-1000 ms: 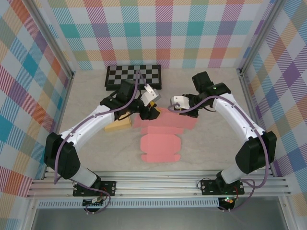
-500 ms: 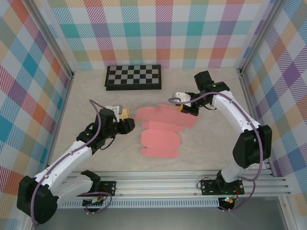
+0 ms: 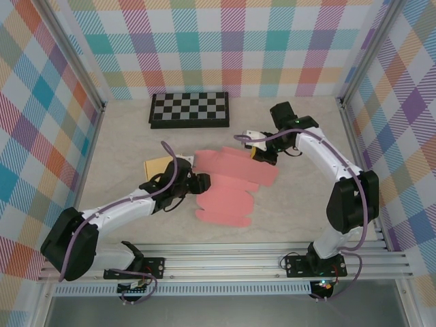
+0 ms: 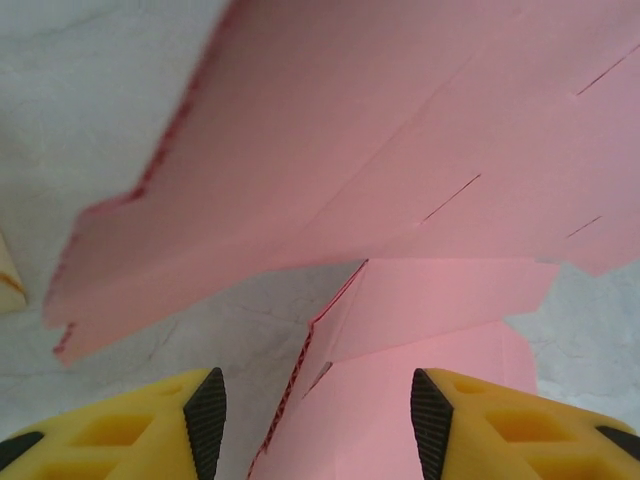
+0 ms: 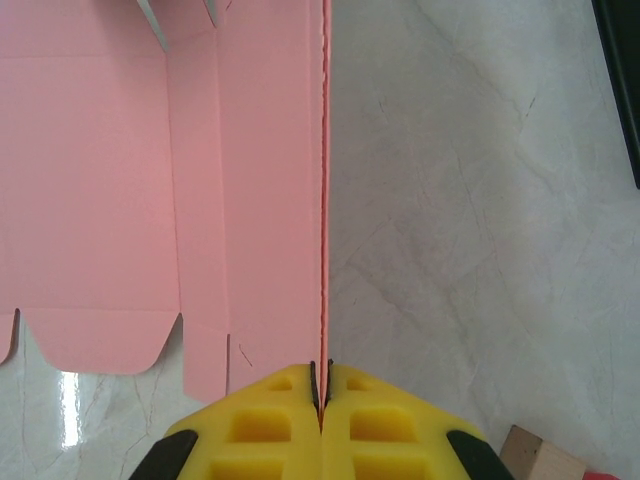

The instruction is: Fold the paper box

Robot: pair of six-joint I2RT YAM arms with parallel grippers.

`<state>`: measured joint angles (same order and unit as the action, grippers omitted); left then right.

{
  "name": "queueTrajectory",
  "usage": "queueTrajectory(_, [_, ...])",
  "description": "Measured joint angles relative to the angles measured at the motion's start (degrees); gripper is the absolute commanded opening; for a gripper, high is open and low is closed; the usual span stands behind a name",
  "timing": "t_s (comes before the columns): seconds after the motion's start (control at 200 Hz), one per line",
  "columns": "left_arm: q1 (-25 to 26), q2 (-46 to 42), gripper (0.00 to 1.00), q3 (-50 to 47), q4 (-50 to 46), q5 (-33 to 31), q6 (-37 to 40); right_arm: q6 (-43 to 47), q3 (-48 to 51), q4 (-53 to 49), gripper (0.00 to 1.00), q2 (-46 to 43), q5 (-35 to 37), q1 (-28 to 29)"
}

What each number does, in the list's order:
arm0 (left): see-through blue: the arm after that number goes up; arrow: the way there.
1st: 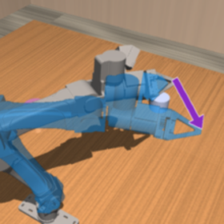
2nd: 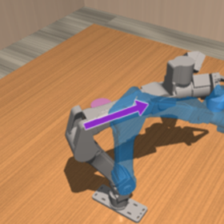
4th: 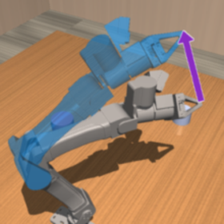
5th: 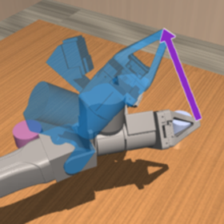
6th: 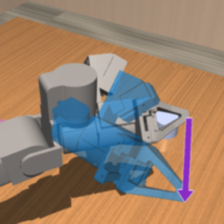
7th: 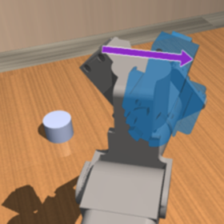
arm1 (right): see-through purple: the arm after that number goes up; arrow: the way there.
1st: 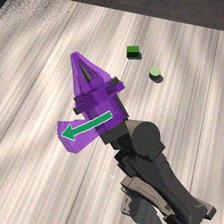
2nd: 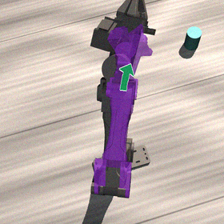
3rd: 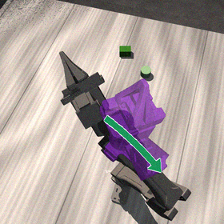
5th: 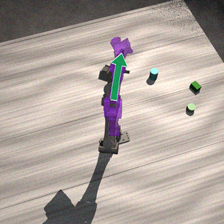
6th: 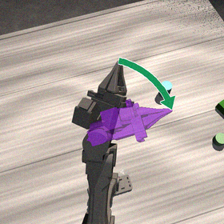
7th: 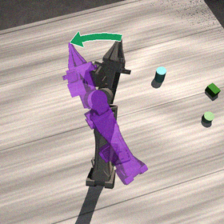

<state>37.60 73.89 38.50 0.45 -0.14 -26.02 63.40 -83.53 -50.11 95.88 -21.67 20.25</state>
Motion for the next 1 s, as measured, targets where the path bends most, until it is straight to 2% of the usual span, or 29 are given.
queueTrajectory(0.17, [0.6,0.0,0.53,-0.1,4.1,-0.4,0.4,-1.6,0.2,0.6,0.00,0.2,0.6,0.0])
queueTrajectory(0.34, [3.7,0.3,0.53,-0.1,6.9,-0.4,0.0,-4.0,0.2,1.1,0.00,1.6,1.6,0.1])
queueTrajectory(0.755, [5.4,9.7,0.53,-0.1,10.7,-1.9,-1.8,-7.7,0.8,1.8,0.00,2.7,1.7,0.9])
queueTrajectory(0.86, [5.4,7.1,0.55,0.2,8.2,-3.0,-0.6,-7.7,2.1,2.6,0.00,2.7,2.1,1.0])
queueTrajectory(1.0, [3.2,-4.1,0.54,0.7,2.4,-4.5,4.7,-6.3,5.4,5.0,0.00,2.1,3.8,1.3])
